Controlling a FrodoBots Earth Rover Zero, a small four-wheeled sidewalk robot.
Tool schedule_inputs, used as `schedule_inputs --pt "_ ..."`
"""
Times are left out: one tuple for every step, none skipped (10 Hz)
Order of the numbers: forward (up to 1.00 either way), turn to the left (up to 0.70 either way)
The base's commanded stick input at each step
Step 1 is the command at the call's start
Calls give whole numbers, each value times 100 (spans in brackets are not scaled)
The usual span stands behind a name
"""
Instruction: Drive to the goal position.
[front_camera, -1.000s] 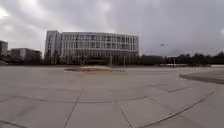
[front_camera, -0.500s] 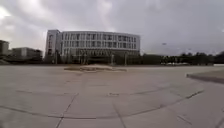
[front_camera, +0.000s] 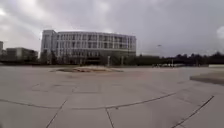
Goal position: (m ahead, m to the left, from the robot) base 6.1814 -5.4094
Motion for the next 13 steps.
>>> schedule_inputs --pt "100 -27" --pt "100 -27" --pt "100 -27" --pt "100 -27" --pt "100 -27" --pt "100 -27" --pt "100 -27" --pt "100 -27" --pt "100 -27" --pt "100 -27" --pt "100 -27" --pt "100 -27" --pt "100 -27"
